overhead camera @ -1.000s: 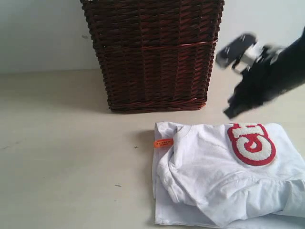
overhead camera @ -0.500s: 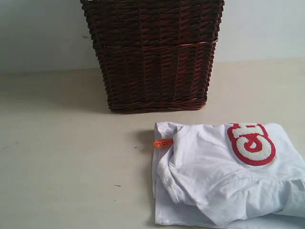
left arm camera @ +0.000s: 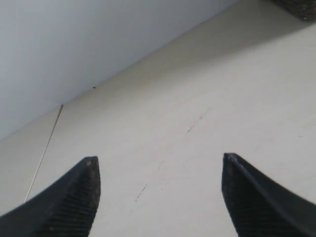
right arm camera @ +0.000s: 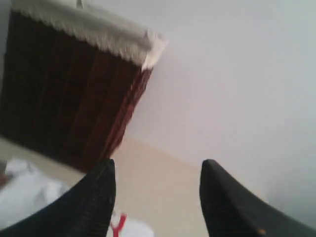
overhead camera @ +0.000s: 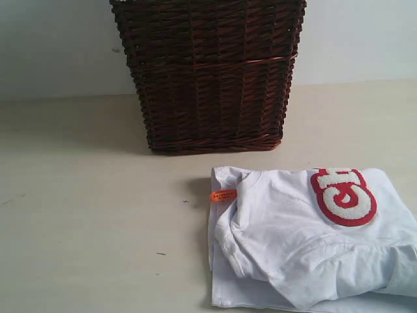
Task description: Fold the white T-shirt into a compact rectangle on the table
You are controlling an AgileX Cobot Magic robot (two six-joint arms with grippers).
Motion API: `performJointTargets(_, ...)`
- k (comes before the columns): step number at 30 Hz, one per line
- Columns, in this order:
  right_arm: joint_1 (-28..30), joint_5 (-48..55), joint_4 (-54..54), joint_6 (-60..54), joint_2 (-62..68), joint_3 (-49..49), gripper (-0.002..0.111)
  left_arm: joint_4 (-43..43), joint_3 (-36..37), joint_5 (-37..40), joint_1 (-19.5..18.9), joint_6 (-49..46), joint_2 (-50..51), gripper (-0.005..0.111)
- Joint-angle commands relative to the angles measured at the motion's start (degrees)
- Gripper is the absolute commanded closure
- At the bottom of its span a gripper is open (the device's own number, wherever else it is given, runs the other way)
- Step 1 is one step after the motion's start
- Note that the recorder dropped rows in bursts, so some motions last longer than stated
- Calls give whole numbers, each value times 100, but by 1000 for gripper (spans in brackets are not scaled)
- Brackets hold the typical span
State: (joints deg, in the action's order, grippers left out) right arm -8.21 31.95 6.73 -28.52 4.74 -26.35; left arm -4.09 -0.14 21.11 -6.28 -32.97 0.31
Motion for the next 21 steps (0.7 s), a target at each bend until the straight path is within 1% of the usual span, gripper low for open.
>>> performJointTargets(1, 256, 1828, -606, -35, -262, 75, 56, -8, 14, -18, 18, 3, -31, 39)
performJointTargets(9, 267, 2220, -673, -32, -434, 75, 56, -8, 14, -18, 18, 3, -31, 39)
performJointTargets(14, 216, 3184, -732, -84, -474, 76, 57, -8, 14, -18, 18, 3, -31, 39)
performJointTargets(16, 186, 3131, -673, -99, -474, 76, 57, -8, 14, -18, 18, 3, -31, 39)
performJointTargets(18, 186, 2810, -673, -157, -474, 32, 57, -8, 14, -18, 18, 3, -31, 39)
performJointTargets(21, 186, 1395, -409, -235, -474, 26, 57, -8, 14, -18, 18, 3, -31, 39)
